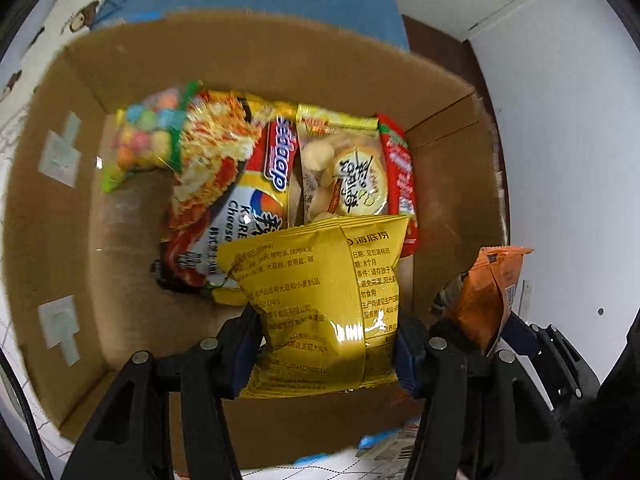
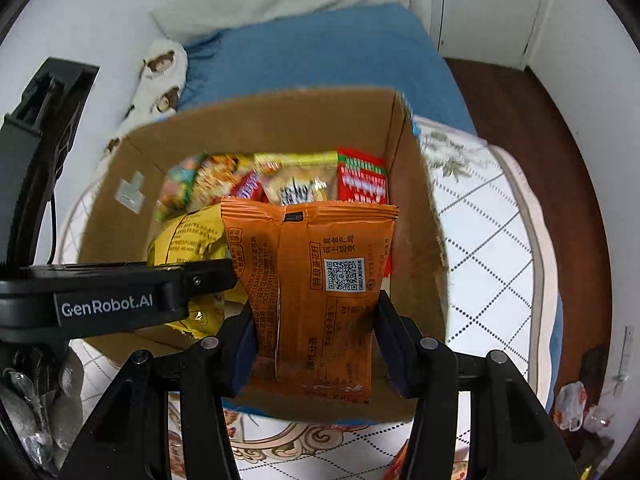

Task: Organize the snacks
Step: 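Carry both packs into the box and open both tools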

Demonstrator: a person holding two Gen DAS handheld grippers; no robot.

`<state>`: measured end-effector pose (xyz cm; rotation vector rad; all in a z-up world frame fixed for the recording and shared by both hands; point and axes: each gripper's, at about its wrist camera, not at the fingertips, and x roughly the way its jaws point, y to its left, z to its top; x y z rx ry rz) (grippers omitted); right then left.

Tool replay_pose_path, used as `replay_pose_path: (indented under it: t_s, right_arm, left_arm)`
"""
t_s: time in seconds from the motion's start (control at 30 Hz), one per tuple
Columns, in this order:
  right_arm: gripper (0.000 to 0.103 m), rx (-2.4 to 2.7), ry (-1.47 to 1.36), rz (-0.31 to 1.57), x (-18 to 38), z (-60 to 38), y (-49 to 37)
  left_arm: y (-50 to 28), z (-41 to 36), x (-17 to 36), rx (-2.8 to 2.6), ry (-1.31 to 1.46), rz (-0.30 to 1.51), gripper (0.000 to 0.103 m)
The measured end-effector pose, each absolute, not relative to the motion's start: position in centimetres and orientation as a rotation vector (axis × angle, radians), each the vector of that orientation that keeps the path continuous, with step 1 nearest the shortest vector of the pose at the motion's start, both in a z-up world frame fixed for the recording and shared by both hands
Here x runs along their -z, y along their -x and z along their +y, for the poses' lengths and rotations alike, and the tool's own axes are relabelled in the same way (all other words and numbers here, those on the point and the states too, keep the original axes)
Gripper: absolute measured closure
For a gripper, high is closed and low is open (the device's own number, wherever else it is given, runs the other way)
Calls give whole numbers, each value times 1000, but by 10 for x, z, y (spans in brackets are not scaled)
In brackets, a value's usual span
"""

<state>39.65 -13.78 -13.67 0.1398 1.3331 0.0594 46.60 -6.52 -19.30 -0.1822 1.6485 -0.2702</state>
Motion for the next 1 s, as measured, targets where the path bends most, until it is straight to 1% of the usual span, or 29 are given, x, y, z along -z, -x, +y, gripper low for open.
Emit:
replay_pose_path:
  t_s: [0.17, 0.2, 0.23, 0.27, 0.3, 0.33, 0.57, 0.73, 1.0]
  right_arm:
    - [46, -76, -112, 1433, 165, -136, -406]
    - [42, -82, -118, 1458, 170, -136, -407]
    - [27, -78, -111, 1472, 174, -135, -408]
    - [17, -69, -96, 1488, 178, -135, -408]
    - [8, -66, -92, 1493, 179, -135, -408]
    - [8, -68, -95, 1499, 182, -136, -408]
    - [8, -58, -96, 1505, 183, -136, -403]
    - [8, -47, -109, 1472, 168, -136, -395]
    - [8, -10, -113, 1367, 132, -142, -373]
  left_arm:
    - [-465, -69, 218, 271, 162, 1700, 49]
    - [-466, -69, 222, 266, 158, 1708, 46]
    - [-466, -68, 226, 264, 150, 1708, 34]
    - [-465, -67, 228, 263, 141, 1707, 29]
    - [-465, -67, 228, 260, 132, 1701, 17]
    - [-464, -65, 228, 254, 118, 1691, 15]
    - [-459, -55, 217, 227, 91, 1643, 15]
    - [-452, -44, 196, 210, 64, 1563, 15]
    - [-433, -17, 149, 147, -8, 1393, 15]
